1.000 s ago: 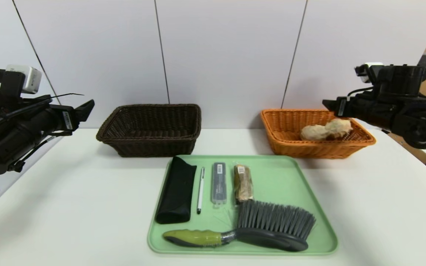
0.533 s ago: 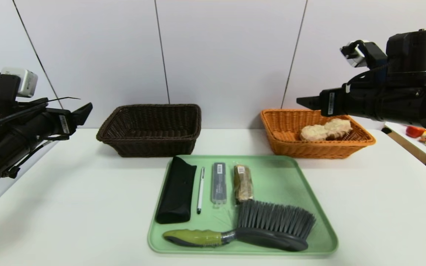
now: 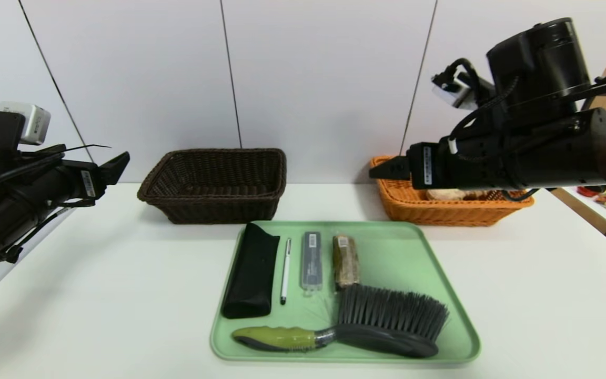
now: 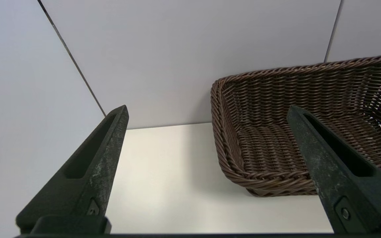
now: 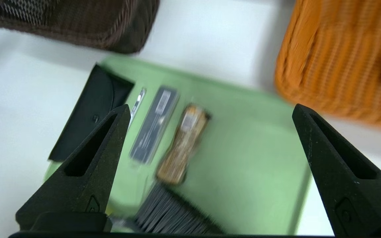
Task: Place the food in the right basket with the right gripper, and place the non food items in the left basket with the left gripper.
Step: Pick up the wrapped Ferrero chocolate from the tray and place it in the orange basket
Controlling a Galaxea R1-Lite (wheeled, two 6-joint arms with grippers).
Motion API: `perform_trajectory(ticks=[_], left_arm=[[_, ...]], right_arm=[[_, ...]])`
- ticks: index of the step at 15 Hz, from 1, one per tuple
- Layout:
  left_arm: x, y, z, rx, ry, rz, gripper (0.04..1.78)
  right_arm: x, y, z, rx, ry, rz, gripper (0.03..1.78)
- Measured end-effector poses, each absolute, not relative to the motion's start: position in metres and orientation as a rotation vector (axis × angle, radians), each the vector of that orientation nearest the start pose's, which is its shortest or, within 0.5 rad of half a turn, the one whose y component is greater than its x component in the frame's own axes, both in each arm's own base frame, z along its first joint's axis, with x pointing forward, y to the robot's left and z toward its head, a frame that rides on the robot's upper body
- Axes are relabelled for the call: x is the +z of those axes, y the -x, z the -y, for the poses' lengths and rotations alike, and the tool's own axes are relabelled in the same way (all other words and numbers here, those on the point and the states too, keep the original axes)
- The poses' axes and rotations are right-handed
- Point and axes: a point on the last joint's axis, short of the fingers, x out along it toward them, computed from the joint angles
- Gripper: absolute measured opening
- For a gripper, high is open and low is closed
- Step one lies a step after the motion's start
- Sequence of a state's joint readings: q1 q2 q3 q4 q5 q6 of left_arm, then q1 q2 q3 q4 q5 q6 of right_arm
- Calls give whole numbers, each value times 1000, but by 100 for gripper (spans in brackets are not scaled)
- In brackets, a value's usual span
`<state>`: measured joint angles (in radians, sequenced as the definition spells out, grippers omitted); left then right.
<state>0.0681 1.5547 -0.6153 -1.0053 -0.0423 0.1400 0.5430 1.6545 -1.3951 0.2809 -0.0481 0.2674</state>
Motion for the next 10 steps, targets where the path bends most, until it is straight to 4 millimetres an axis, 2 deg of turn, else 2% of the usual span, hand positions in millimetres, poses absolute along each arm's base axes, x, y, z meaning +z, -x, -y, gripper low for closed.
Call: perform_trajectory(ticks=[2, 4, 7, 10], left_arm=[[208, -259, -16, 29, -143, 57, 169], [207, -258, -17, 30, -143, 53, 169], [204, -257, -17, 31, -142, 41, 169], [201, -256, -17, 31, -141, 30, 169]], right_arm=[[260, -260, -173, 376, -158, -713, 169], [245, -264, -190, 336, -192, -767, 169], [220, -271, -210, 303, -161, -825, 169], [195, -280, -220, 239, -103, -859, 169]])
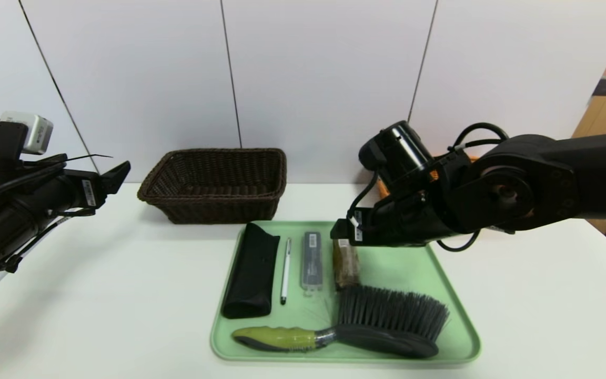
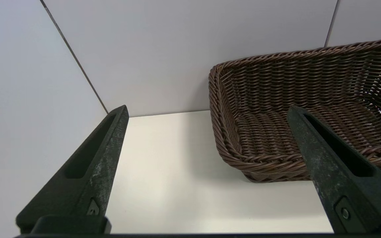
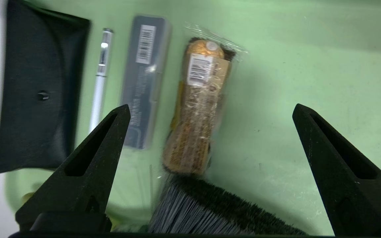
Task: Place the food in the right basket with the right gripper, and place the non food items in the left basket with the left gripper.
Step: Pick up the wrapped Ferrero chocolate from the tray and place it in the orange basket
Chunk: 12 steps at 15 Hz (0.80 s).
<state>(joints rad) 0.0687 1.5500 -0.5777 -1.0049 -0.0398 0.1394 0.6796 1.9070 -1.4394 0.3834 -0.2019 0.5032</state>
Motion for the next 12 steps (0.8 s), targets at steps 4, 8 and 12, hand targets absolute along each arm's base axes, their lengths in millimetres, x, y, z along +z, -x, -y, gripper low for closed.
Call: perform_trajectory(ticks=[4, 8, 12], left_arm=[[201, -257, -17, 33, -139, 27, 169], [200, -257, -20, 42, -133, 24, 169], [199, -257, -21, 45, -130, 21, 169]], right_arm=[[166, -283, -223, 190, -53, -913, 170], [151, -286, -227, 183, -44, -906, 170], [141, -289, -234, 163, -20, -889, 170]])
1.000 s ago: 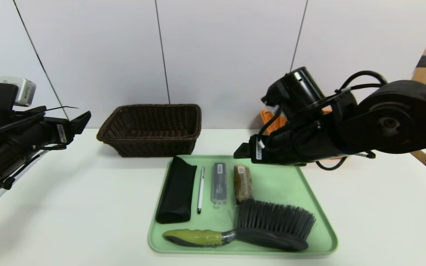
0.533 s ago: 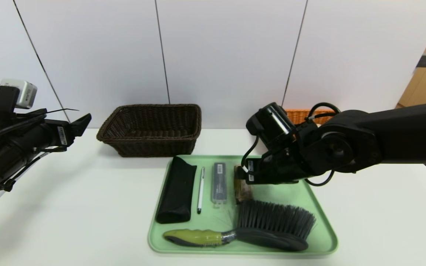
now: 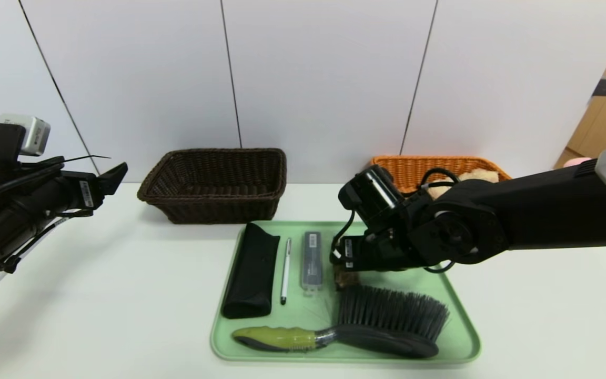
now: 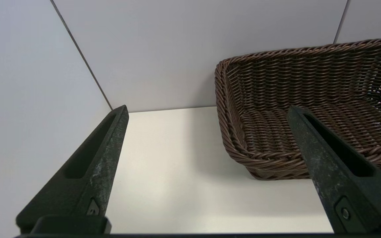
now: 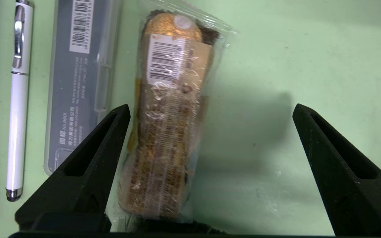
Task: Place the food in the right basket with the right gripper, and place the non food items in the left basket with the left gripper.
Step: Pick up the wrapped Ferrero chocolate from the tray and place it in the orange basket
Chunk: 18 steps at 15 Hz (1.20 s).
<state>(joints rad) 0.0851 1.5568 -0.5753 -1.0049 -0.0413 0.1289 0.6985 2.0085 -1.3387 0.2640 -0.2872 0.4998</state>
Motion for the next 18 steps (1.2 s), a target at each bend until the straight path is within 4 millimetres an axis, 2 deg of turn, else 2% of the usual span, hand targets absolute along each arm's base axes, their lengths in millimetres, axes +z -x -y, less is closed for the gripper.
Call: perform_trajectory(ticks=[9, 10, 13, 17, 18], left_arm=[[196, -259, -24, 55, -127, 9, 169], [196, -259, -24, 56, -127, 10, 169], [196, -260, -26, 60, -127, 8, 169], [195, -261, -26, 60, -126, 3, 169], [194, -261, -26, 61, -126, 2, 169]], right_arm=[[128, -293, -247, 181, -12, -844, 170], [126, -293, -247, 189, -5, -834, 162], [123, -294, -247, 199, 6, -825, 114], [123, -293, -246, 198, 7, -826, 67], [126, -293, -246, 199, 3, -821, 16]])
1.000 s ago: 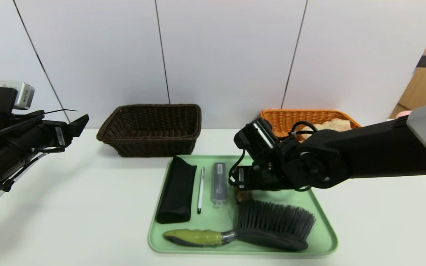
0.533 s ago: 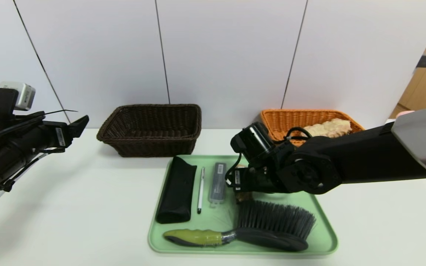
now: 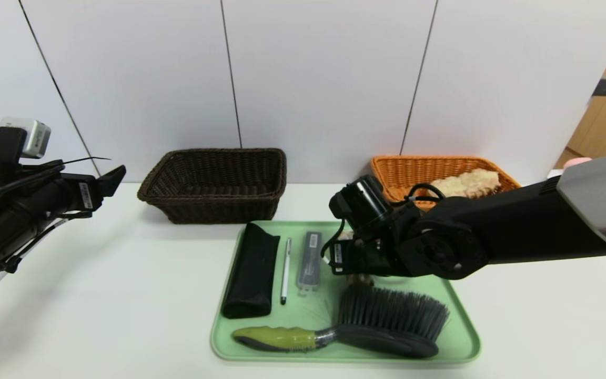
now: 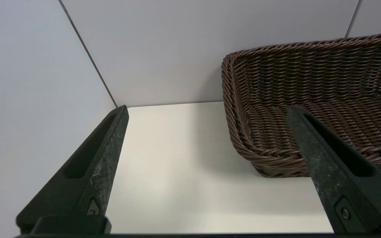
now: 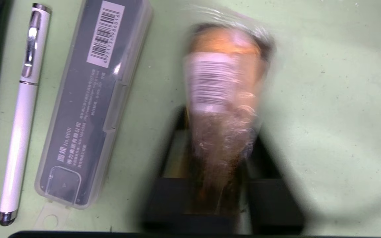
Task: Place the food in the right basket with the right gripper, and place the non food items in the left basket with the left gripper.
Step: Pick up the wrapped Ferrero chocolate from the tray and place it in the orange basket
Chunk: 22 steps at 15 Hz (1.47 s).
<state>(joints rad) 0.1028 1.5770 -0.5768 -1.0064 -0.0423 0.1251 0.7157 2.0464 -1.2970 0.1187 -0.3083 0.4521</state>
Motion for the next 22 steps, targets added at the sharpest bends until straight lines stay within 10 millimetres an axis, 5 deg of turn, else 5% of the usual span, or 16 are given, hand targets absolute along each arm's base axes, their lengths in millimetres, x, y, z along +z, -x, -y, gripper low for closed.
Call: perform_trajectory(ticks=[8, 10, 14, 17, 22], left_arm=[[193, -262, -26, 60, -127, -1, 169], [193, -262, -26, 60, -126, -2, 169], [194, -262, -26, 60, -127, 1, 169], [194, -261, -26, 59, -127, 3, 169], [195, -261, -26, 59, -128, 4, 169]], right_arm=[[202, -282, -224, 239, -83, -561, 19], [225, -287, -200, 214, -81, -468, 19], [254, -331, -122, 37, -7, -214, 19], [251, -360, -84, -32, 52, -94, 19], [206, -391, -80, -39, 78, -193, 19]])
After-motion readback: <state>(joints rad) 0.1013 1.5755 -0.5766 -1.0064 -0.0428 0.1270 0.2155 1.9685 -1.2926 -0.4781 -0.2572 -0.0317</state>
